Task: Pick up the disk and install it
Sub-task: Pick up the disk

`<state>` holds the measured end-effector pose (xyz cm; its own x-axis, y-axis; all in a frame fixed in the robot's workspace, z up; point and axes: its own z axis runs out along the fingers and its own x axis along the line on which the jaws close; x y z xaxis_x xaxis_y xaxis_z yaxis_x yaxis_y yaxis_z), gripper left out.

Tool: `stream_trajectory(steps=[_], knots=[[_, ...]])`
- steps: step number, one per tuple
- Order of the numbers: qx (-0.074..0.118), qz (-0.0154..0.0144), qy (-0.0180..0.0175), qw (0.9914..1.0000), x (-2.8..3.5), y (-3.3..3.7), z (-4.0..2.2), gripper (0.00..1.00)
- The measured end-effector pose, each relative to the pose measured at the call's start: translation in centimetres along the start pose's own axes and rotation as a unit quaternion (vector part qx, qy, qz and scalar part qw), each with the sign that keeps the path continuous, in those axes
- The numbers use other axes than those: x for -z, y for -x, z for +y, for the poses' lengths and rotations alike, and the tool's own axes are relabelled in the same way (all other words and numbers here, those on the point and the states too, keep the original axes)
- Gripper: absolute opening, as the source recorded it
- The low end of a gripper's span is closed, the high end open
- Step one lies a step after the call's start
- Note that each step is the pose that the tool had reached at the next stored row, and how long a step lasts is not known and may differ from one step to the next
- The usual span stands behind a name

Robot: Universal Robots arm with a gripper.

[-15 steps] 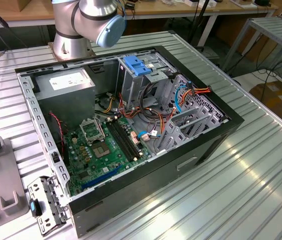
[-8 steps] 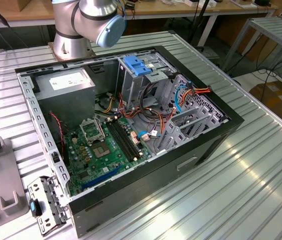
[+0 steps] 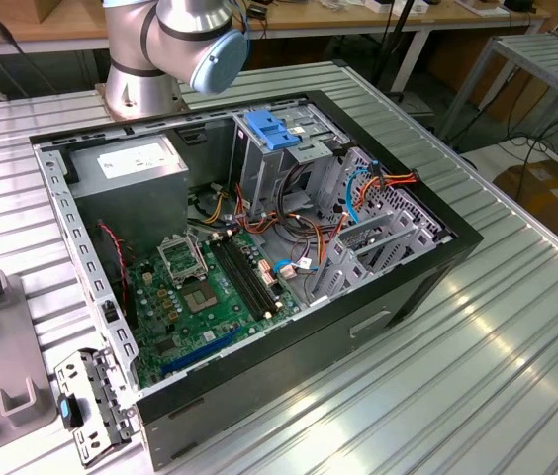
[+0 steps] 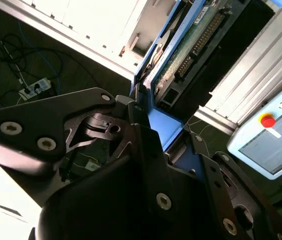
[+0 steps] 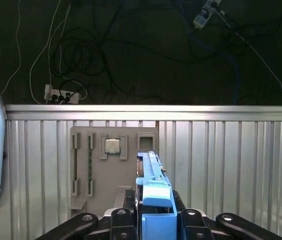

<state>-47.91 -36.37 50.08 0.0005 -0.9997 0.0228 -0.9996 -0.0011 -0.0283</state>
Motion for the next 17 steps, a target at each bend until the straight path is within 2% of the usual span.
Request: stream_trajectory(steps=[5,8,17], knots=[[0.0,0.0,0.0,1.0,0.13,0.0,0.0,0.37],[0.0,0.0,0.0,1.0,0.1,0.0,-0.91,0.37],[0.0,0.0,0.0,1.0,0.08,0.0,-1.6,0.37]])
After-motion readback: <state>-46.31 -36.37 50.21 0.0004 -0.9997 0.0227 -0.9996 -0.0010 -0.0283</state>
